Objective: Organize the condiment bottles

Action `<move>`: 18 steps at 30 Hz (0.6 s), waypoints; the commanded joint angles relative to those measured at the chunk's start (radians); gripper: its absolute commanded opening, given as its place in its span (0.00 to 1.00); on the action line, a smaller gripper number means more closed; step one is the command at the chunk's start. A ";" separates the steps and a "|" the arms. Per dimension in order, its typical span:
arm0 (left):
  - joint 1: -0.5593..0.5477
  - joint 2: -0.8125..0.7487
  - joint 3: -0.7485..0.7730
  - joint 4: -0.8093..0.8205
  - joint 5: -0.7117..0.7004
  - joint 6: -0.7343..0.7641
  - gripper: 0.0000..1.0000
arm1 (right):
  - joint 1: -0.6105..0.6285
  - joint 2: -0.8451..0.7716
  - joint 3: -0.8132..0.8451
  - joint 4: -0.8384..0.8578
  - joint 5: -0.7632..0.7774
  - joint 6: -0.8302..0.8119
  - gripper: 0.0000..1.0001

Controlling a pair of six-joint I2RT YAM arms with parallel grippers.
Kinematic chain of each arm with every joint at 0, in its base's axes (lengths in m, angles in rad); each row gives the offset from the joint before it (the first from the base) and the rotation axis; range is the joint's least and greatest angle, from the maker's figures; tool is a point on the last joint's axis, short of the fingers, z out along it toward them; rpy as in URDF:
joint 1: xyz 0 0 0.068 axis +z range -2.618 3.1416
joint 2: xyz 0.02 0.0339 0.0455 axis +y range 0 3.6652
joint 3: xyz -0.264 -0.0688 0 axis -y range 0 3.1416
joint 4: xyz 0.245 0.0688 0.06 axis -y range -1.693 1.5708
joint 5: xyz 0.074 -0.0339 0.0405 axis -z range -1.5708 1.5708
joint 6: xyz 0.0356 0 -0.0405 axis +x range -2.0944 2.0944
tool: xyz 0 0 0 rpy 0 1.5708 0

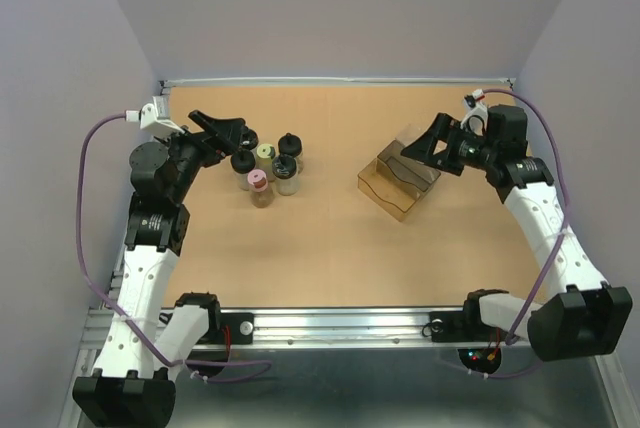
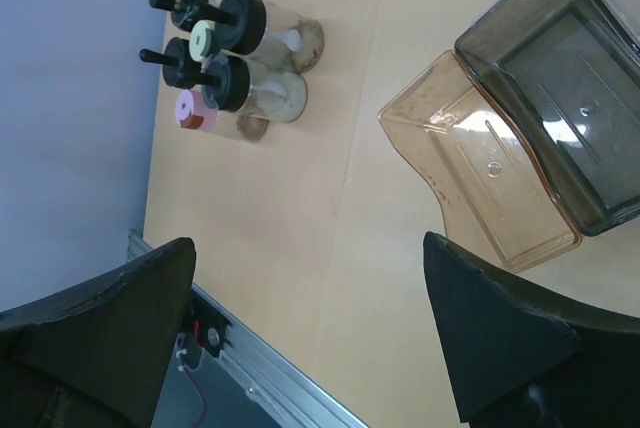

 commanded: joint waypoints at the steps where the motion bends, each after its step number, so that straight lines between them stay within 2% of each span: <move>1: -0.003 -0.021 0.036 0.033 0.048 -0.001 0.99 | 0.009 0.061 0.082 0.000 -0.007 -0.019 1.00; 6: -0.003 -0.053 0.028 0.023 0.062 0.041 0.99 | 0.021 0.110 0.131 0.023 -0.054 -0.060 1.00; 9: -0.003 -0.069 0.034 0.007 0.050 0.051 0.99 | 0.137 0.202 0.196 0.015 0.120 -0.114 1.00; 10: -0.003 -0.073 0.036 0.003 0.039 0.057 0.99 | 0.215 0.277 0.261 -0.015 0.233 -0.132 1.00; 11: -0.002 -0.073 0.043 -0.002 0.036 0.064 0.99 | 0.248 0.312 0.302 -0.028 0.279 -0.146 1.00; 13: -0.002 -0.063 0.072 -0.086 -0.016 0.087 0.99 | 0.324 0.412 0.392 -0.043 0.393 -0.172 1.00; 18: -0.002 0.020 0.155 -0.196 -0.031 0.215 0.99 | 0.387 0.495 0.478 -0.045 0.511 -0.182 1.00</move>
